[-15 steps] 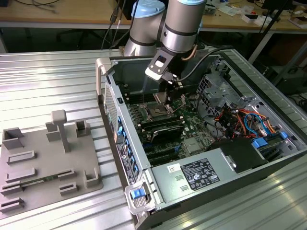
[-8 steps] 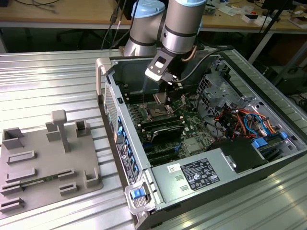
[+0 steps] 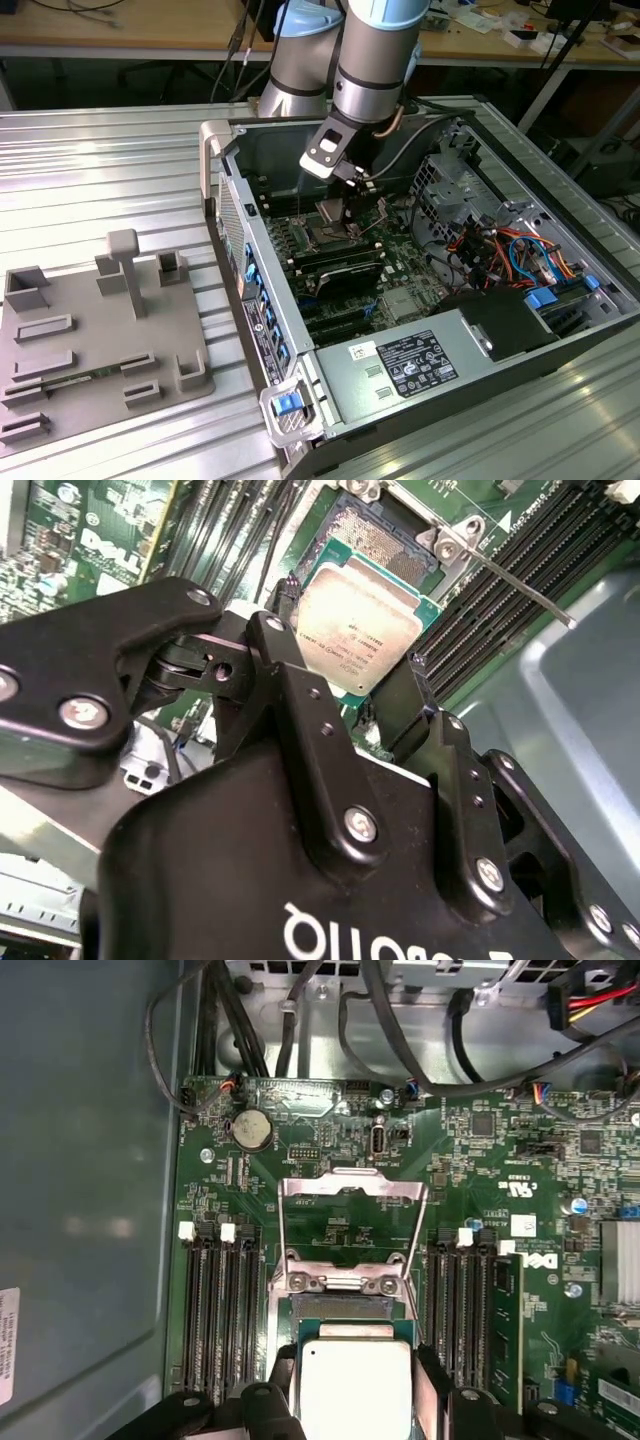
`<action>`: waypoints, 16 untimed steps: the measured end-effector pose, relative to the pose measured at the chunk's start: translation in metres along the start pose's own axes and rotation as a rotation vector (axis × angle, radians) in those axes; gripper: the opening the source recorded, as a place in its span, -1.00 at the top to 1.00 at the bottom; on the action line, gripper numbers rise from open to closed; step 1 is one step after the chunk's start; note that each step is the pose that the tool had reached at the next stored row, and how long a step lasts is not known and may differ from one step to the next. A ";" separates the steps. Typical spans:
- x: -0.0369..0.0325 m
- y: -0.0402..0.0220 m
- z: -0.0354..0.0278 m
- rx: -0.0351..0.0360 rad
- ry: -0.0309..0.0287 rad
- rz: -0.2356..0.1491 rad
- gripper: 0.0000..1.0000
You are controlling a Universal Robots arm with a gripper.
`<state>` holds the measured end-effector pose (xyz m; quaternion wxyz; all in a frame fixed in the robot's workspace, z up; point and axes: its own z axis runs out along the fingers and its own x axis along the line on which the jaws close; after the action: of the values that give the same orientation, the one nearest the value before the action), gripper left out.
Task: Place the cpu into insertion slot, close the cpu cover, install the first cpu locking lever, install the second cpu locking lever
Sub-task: 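Place the cpu into insertion slot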
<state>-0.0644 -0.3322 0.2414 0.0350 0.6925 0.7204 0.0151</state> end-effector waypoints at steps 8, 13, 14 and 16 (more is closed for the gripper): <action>0.0033 -0.0024 0.0187 0.0065 -0.0166 0.009 -0.09; 0.0038 -0.0027 0.0234 0.0084 -0.0175 0.014 -0.09; 0.0039 -0.0027 0.0244 0.0087 -0.0179 0.020 -0.09; 0.0044 -0.0033 0.0272 0.0100 -0.0187 0.032 -0.09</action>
<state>-0.0659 -0.3286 0.2139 0.0381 0.7041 0.7091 0.0056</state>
